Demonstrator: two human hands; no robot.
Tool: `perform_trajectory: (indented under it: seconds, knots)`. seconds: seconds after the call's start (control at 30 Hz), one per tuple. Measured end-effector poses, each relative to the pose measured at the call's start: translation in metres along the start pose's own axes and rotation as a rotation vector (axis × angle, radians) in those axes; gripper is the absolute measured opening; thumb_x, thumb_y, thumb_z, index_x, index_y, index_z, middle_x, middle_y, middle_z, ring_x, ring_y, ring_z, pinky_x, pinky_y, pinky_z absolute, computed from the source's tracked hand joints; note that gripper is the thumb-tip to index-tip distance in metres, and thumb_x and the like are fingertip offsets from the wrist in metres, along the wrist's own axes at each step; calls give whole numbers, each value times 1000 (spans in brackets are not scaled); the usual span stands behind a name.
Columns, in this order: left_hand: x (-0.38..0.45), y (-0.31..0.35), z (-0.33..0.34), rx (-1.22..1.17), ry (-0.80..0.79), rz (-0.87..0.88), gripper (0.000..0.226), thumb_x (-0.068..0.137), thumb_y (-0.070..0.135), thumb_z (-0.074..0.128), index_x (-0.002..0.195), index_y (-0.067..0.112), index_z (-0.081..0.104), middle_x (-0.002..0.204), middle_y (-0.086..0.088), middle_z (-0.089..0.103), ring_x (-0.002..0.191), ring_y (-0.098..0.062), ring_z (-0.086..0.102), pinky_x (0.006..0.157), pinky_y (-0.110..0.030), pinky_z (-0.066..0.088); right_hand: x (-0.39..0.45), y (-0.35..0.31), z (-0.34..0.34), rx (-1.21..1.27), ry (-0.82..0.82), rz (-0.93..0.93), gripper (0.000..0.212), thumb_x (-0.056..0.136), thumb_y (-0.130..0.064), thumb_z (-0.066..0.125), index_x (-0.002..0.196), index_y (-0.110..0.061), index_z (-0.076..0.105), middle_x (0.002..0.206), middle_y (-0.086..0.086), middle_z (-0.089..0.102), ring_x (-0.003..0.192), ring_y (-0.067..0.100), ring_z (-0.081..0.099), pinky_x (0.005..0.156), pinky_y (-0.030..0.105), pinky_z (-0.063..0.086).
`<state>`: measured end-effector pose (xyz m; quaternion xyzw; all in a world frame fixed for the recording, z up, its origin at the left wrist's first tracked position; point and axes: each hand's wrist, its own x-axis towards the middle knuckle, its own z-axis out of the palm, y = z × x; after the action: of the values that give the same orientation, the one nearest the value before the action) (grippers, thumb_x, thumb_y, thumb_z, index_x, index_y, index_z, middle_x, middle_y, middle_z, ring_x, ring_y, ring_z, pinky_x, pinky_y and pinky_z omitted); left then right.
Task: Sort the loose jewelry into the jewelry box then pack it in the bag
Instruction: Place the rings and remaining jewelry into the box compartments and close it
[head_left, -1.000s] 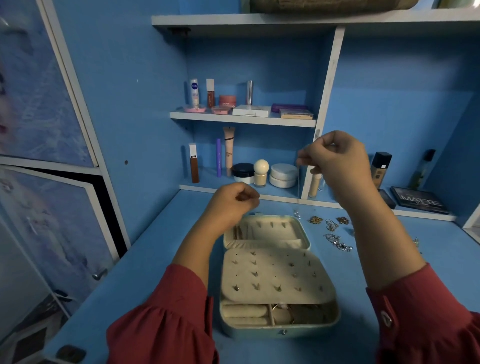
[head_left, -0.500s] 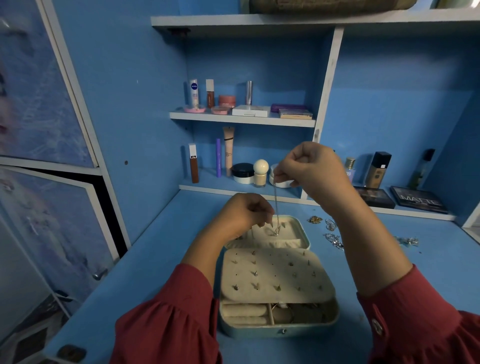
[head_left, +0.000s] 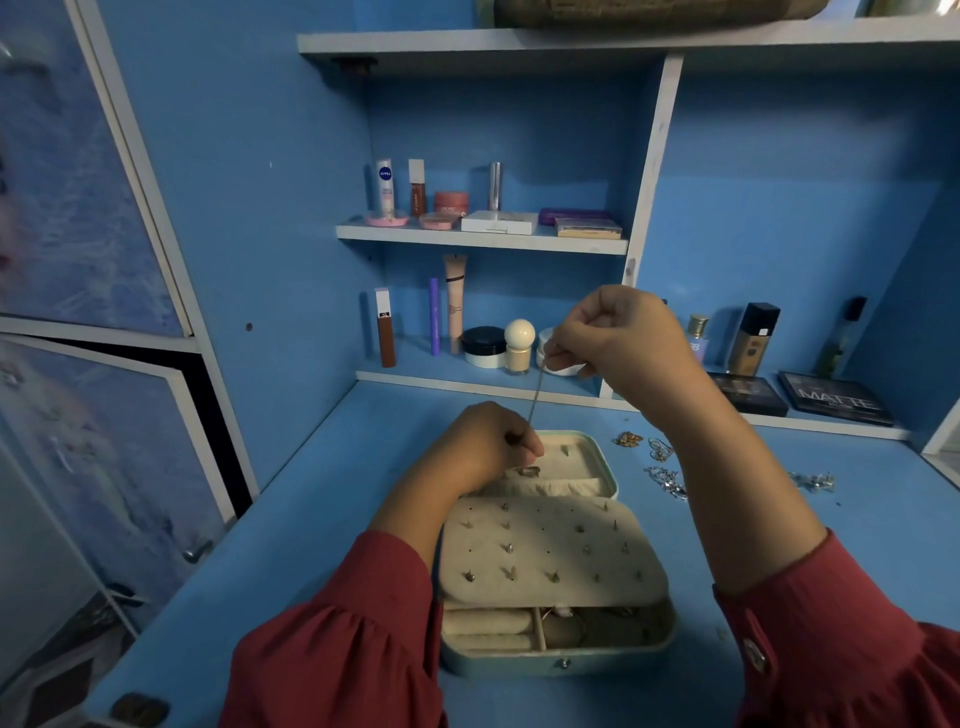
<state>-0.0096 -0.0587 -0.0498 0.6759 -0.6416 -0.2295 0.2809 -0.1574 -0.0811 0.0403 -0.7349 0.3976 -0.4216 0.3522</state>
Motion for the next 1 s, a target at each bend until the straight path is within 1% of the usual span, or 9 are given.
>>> perform_trajectory:
  seconds: [0.13,0.27,0.47,0.6,0.67,0.73,0.83,0.93,1.0]
  knots:
    - [1,-1,-1,131,-46,-19,17,85,11,68,101,15,73,108,0,69,98,-10,61,85,-18,43,2,4,1,-69,0,37,5,80,-13,65,79,-13,60,64,-4,72,80,28,71,75,51,57]
    - [-7,0,-4,107,-69,23,21,87,5,64,105,12,72,111,-3,69,102,-14,62,91,-22,46,3,7,2,-139,-3,49,4,79,-13,65,79,-13,61,62,-7,71,75,18,71,75,46,58]
    - [-4,10,-5,223,-256,-29,32,91,-4,49,115,6,68,124,-10,63,114,-21,57,99,-28,44,6,11,5,-163,-32,72,7,79,-13,67,76,-14,61,63,-4,72,76,17,71,76,44,58]
    - [-17,7,-9,121,-173,-28,27,89,1,53,101,14,73,114,-3,66,99,-15,59,86,-23,47,7,14,7,-203,-62,87,6,78,-10,67,77,-13,62,64,-2,72,69,14,67,70,36,56]
    - [-17,7,-12,87,-196,-51,23,89,5,55,99,17,72,116,-3,65,104,-16,57,88,-24,46,8,16,10,-246,-119,108,6,79,-9,68,76,-12,63,66,-1,72,67,13,67,69,34,56]
    - [-17,6,-16,23,-151,-54,26,87,5,56,104,20,69,110,1,65,101,-14,59,87,-24,48,6,19,13,-284,-207,113,6,79,-9,68,75,-11,64,67,0,73,70,14,70,71,34,58]
    - [-17,5,-21,-204,-49,-22,42,82,-7,53,117,14,62,92,10,61,81,-4,57,67,-14,45,3,21,17,-271,-311,93,7,81,-9,67,75,-11,64,67,1,73,64,7,69,68,27,57]
    - [-20,8,-24,-495,29,36,30,82,-7,62,108,7,67,94,-1,70,89,-9,65,77,-15,51,3,22,18,-245,-338,91,10,83,-10,67,74,-14,64,70,3,73,65,7,69,62,19,54]
    - [-21,8,-22,-581,78,51,21,81,-5,66,99,5,70,90,-6,72,84,-10,68,78,-16,53,4,24,17,-248,-323,94,10,82,-10,67,74,-15,64,70,3,73,63,6,67,64,21,54]
